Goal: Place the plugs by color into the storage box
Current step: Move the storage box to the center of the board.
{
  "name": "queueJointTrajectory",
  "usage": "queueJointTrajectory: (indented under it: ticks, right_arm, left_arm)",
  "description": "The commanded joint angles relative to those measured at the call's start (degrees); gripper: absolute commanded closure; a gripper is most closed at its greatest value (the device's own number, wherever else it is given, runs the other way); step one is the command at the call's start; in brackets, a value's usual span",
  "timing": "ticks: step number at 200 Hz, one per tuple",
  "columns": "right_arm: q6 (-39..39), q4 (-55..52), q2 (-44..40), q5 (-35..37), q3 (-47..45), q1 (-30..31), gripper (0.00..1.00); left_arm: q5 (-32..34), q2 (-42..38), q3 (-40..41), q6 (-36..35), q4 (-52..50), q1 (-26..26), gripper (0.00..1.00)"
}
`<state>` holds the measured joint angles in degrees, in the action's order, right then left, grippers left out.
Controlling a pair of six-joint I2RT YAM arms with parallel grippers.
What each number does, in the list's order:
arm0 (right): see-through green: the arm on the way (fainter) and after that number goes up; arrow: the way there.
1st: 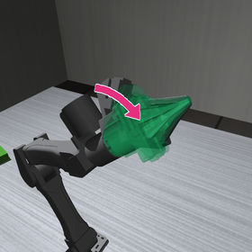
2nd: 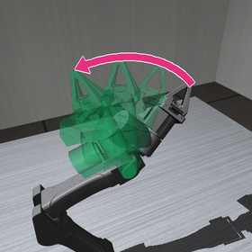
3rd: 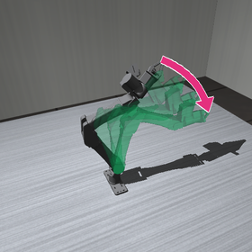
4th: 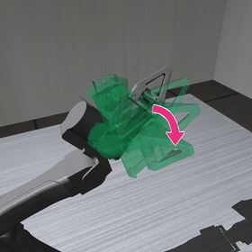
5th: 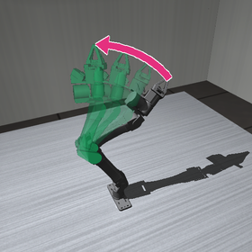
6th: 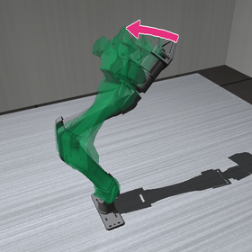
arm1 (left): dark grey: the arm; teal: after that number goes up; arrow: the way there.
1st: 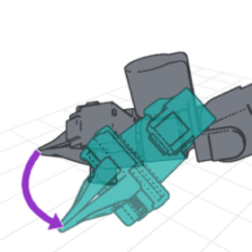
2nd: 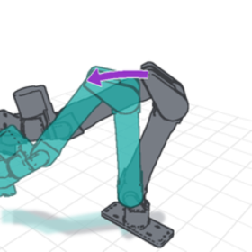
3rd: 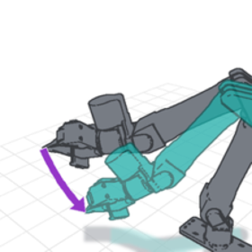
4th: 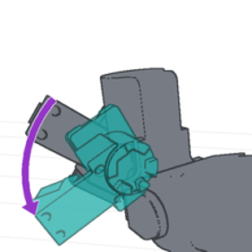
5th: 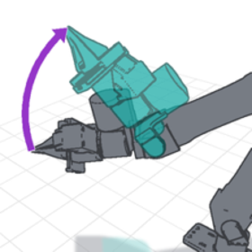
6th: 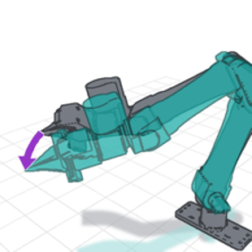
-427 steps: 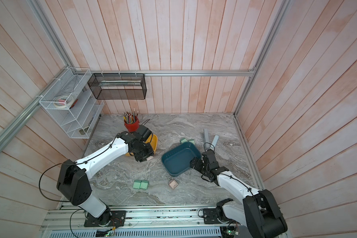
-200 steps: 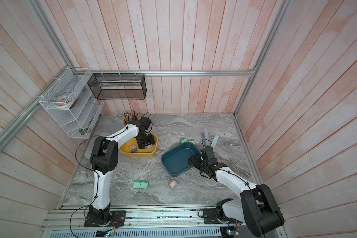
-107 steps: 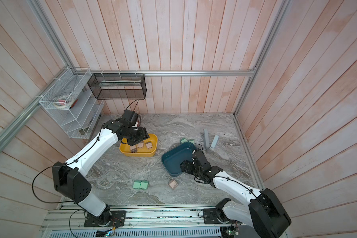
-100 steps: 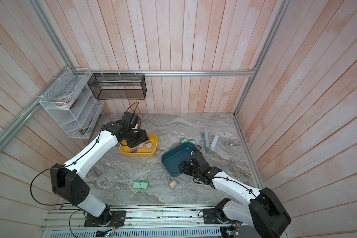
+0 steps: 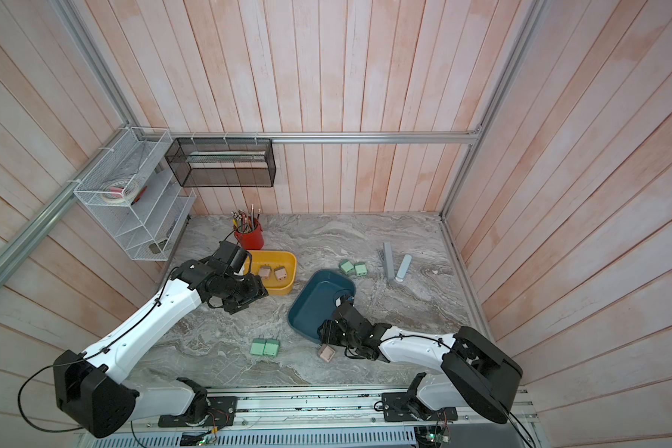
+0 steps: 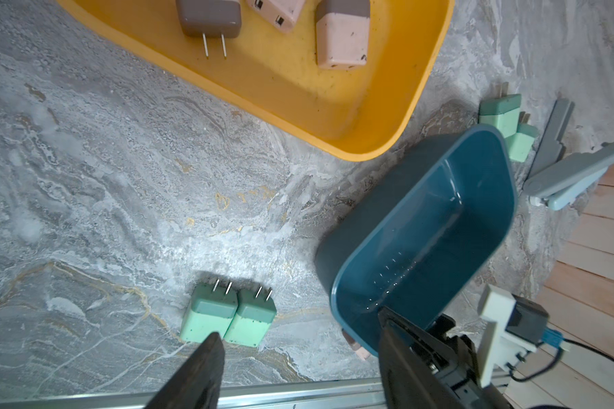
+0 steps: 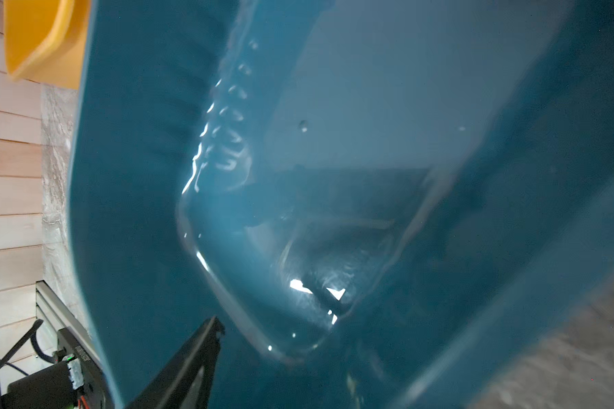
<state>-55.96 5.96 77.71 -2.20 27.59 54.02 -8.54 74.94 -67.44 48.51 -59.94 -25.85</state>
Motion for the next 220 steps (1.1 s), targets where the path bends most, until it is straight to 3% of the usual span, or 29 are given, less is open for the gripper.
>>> queueJointTrajectory:
  ticks: [1,68,103,166,220]
  right_arm:
    - [-2.4,0.3,1.9,2.6,2.1,2.9,0.32]
    - [-6.7,-0.9,0.0,10.2,2.0,3.2,0.31]
    - [-6.3,-3.9,-1.6,10.5,2.2,1.0,0.31]
    - [-7.7,-5.8,-9.7,11.0,-1.6,-2.2,0.29]
    - [-8.2,-6.1,-11.7,9.9,-3.7,-2.5,0.29]
  left_arm:
    - [0.6,-1.9,2.0,1.0,-2.3,-0.2,0.29]
    - [-0.9,-5.1,5.4,1.1,-2.3,-0.2,0.29]
    - [-2.4,-3.5,7.2,1.5,1.0,-1.7,0.29]
    - [-5.7,4.4,8.1,7.9,8.9,-13.1,0.30]
    - [-7.6,6.3,12.0,13.4,13.0,-19.9,0.30]
